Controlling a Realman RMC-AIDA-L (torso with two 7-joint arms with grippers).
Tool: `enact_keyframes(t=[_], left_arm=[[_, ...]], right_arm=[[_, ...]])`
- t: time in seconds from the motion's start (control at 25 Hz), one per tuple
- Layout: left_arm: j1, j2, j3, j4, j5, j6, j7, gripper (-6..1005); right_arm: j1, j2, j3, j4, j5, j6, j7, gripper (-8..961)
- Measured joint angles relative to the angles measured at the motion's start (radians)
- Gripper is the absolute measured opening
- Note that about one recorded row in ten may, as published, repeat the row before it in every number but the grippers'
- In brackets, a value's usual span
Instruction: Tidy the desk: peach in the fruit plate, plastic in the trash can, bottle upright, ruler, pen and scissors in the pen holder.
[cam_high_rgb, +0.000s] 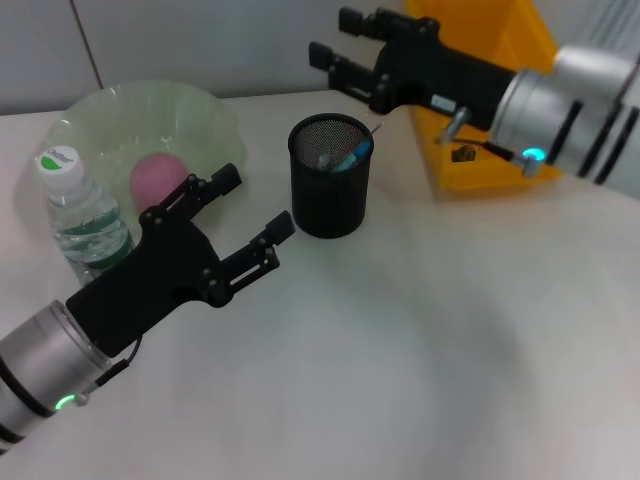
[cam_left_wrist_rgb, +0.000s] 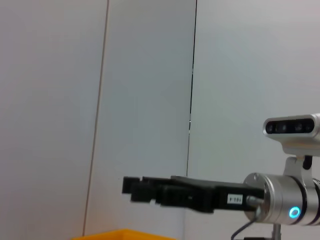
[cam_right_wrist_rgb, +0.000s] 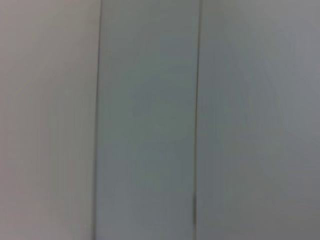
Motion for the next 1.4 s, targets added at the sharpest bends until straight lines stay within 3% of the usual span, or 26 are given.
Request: enact_keyframes(t=[0.04, 0.08, 0.16, 0.2, 0.24, 0.36, 0.44, 0.52, 0.6, 0.64, 0.68, 0.84, 1.08, 1.4], left_arm=[[0.000, 0.000, 0.000, 0.000, 0.000, 0.000, 0.000, 810], [-0.001, 0.019, 0.000, -0.006, 0.016, 0.026, -0.037, 810], [-0.008, 0.052, -0.005, -0.006, 0.084, 0.066, -0.103, 810], [-0.008, 0.052, -0.005, -0.006, 0.084, 0.066, -0.103, 810], [-0.016, 0.079, -0.006, -0.006, 0.142, 0.101, -0.145, 810], [-0.016, 0.089, -0.006, -0.005, 0.171, 0.112, -0.153, 810], [-0.016, 0.089, -0.006, -0.005, 0.171, 0.112, -0.153, 810], [-0.029, 0.111, -0.006, -0.005, 0.310, 0.123, -0.231, 810], [-0.031, 0.111, -0.007, -0.005, 0.339, 0.121, -0.245, 810], [-0.031, 0.109, -0.009, -0.006, 0.364, 0.118, -0.251, 810], [-0.031, 0.109, -0.010, -0.006, 0.369, 0.117, -0.251, 810], [-0.024, 0.111, -0.040, -0.022, 0.417, 0.118, -0.271, 810], [-0.022, 0.110, -0.064, -0.062, 0.440, 0.127, -0.277, 810], [-0.024, 0.114, -0.071, -0.095, 0.443, 0.138, -0.278, 810]], right_arm=[[-0.022, -0.005, -0.001, -0.037, -0.013, -0.025, 0.069, 420], [-0.053, -0.014, -0.002, -0.093, -0.041, -0.067, 0.156, 442], [-0.115, -0.044, -0.001, -0.210, -0.139, -0.177, 0.348, 485], [-0.140, -0.062, 0.002, -0.254, -0.191, -0.235, 0.420, 524], [-0.165, -0.080, 0.005, -0.295, -0.241, -0.300, 0.487, 564], [-0.244, -0.134, 0.015, -0.359, -0.323, -0.502, 0.576, 682], [-0.301, -0.143, 0.020, -0.369, -0.335, -0.566, 0.569, 734], [-0.348, -0.138, 0.023, -0.380, -0.352, -0.590, 0.550, 786], [-0.389, -0.123, 0.025, -0.400, -0.379, -0.597, 0.538, 838], [-0.409, -0.105, 0.030, -0.418, -0.404, -0.598, 0.532, 838], [-0.409, -0.105, 0.030, -0.418, -0.404, -0.598, 0.532, 839], [-0.424, -0.063, 0.037, -0.434, -0.444, -0.587, 0.492, 839], [-0.407, -0.020, 0.037, -0.428, -0.514, -0.520, 0.477, 838], [-0.392, -0.011, 0.037, -0.426, -0.526, -0.511, 0.472, 838]])
